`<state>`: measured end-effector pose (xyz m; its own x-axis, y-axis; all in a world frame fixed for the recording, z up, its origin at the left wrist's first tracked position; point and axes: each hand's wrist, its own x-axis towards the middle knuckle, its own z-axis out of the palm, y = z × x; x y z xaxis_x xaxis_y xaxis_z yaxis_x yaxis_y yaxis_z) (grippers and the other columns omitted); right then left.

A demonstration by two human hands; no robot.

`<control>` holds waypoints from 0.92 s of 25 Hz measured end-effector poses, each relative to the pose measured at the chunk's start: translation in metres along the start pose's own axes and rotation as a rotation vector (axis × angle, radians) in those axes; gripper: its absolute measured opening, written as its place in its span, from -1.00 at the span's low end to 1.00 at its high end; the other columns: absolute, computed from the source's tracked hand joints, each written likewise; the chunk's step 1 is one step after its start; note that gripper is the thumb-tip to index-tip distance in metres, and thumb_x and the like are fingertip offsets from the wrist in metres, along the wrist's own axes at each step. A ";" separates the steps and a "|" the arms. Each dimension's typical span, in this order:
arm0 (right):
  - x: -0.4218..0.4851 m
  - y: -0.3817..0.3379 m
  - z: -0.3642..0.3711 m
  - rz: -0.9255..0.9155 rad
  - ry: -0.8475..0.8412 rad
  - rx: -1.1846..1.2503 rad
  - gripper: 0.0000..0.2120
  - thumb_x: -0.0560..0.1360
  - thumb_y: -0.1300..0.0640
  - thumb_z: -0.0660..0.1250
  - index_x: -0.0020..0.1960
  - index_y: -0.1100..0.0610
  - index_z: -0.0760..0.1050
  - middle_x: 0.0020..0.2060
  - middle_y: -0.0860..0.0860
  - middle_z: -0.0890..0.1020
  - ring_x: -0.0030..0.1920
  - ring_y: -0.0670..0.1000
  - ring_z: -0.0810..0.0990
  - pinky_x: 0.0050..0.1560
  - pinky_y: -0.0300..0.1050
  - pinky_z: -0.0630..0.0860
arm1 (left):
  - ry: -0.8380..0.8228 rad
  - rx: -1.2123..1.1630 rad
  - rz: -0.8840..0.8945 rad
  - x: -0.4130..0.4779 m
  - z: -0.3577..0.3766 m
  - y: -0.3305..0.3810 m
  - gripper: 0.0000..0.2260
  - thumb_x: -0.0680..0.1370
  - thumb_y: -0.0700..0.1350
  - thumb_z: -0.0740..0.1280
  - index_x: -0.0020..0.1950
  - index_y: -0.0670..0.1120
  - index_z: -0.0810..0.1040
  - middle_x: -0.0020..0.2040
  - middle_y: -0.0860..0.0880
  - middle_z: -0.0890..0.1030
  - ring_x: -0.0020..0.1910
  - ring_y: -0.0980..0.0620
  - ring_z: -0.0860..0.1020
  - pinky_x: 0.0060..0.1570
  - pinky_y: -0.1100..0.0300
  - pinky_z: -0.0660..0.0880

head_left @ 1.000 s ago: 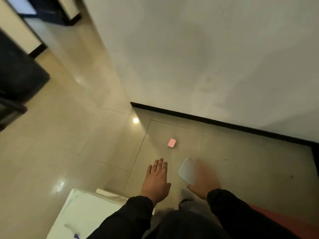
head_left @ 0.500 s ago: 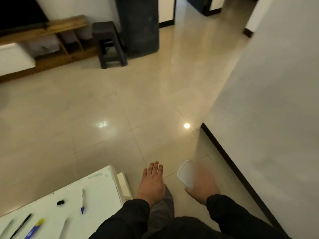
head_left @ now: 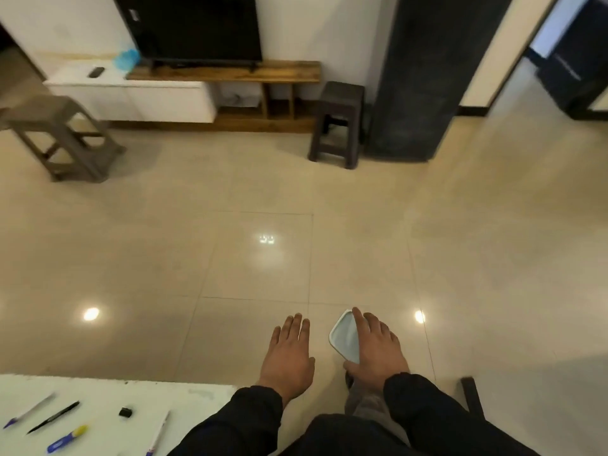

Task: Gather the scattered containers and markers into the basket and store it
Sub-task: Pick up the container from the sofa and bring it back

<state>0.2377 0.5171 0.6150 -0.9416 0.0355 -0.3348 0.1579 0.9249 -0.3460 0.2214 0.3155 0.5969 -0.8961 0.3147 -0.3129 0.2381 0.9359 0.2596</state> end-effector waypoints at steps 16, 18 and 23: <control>0.335 -0.233 -0.035 -0.852 -0.355 -0.398 -0.06 0.42 -0.16 0.39 0.60 -0.10 -0.12 0.52 0.01 0.18 0.46 0.10 0.25 0.47 0.05 0.23 | 0.217 -0.368 -0.976 0.116 -0.092 -0.163 -0.34 0.61 0.22 0.00 0.60 -0.07 -0.10 0.62 -0.08 -0.11 0.57 -0.07 -0.19 0.50 -0.13 -0.26; 0.361 -0.297 -0.014 -0.928 -0.374 -0.444 -0.05 0.42 -0.16 0.39 0.60 -0.10 -0.13 0.53 0.02 0.16 0.48 0.10 0.23 0.48 0.05 0.22 | 0.251 -0.419 -1.068 0.118 -0.094 -0.217 -0.33 0.59 0.22 0.01 0.60 -0.06 -0.10 0.62 -0.08 -0.11 0.58 -0.07 -0.19 0.50 -0.14 -0.25; 0.396 -0.467 0.032 -1.102 -0.415 -0.506 -0.04 0.40 -0.16 0.41 0.60 -0.08 -0.10 0.53 0.03 0.19 0.48 0.12 0.25 0.47 0.08 0.24 | 0.324 -0.463 -1.210 0.099 -0.119 -0.357 -0.33 0.60 0.21 0.04 0.60 -0.06 -0.09 0.62 -0.09 -0.08 0.58 -0.09 -0.15 0.51 -0.16 -0.19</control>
<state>-0.1996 0.0871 0.6159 -0.3249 -0.8730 -0.3639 -0.8586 0.4335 -0.2736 0.0028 -0.0063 0.5821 -0.5152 -0.7816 -0.3516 -0.8547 0.4378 0.2789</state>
